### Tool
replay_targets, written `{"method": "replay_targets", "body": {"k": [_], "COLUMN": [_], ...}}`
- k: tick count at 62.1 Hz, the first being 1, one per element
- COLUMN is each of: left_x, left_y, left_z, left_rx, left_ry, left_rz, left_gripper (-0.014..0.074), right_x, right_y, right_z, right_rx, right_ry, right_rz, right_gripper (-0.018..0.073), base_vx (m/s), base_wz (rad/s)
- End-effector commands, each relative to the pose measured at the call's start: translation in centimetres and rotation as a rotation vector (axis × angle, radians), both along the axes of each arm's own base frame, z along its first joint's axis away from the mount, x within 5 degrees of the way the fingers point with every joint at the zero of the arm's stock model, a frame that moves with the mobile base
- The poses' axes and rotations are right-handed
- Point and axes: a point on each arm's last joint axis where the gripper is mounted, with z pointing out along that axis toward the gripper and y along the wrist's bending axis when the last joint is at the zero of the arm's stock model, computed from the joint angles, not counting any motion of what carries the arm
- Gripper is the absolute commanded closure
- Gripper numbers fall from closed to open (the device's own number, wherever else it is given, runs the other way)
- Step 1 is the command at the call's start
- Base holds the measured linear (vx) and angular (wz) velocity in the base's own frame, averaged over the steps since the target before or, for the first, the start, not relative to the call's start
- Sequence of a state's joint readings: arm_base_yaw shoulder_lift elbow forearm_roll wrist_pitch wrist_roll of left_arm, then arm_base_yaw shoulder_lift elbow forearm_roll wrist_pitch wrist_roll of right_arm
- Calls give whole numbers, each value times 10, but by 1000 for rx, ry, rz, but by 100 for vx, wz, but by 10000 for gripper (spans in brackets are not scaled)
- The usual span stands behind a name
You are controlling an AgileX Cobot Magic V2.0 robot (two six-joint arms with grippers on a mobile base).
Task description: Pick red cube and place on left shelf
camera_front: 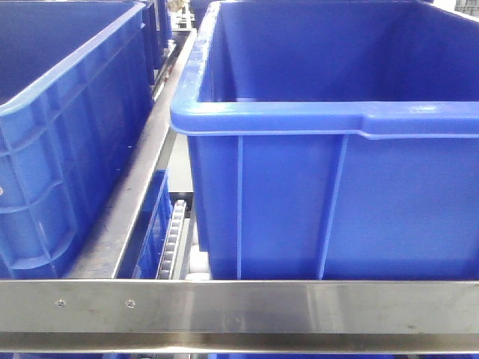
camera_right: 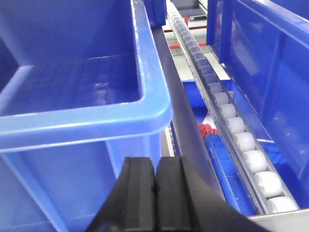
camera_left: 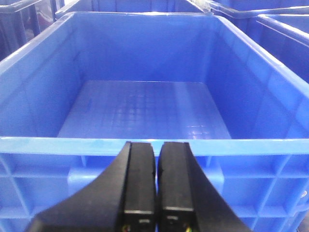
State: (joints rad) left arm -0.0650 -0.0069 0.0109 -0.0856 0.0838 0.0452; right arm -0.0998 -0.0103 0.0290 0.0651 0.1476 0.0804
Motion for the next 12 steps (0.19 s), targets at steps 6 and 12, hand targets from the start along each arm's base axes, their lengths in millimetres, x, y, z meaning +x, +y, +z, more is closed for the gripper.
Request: {"method": "replay_targets", "body": {"k": [6,12], "left_x": [0,0], "left_y": [0,0], "left_z": [0,0], "left_rx": [-12,-12], "left_ry": [-74,-74], "left_rz": [1,1], "left_gripper": [495,496], "right_x": [-2,-2], "right_y": [-1,-1], "right_z": [18,18], "right_rx": [-25,-25], "right_ry": [-131,-131], "right_rz": [-14,-14], "right_gripper": [475,475], "base_vx": [0,0], "base_wz": [0,0]}}
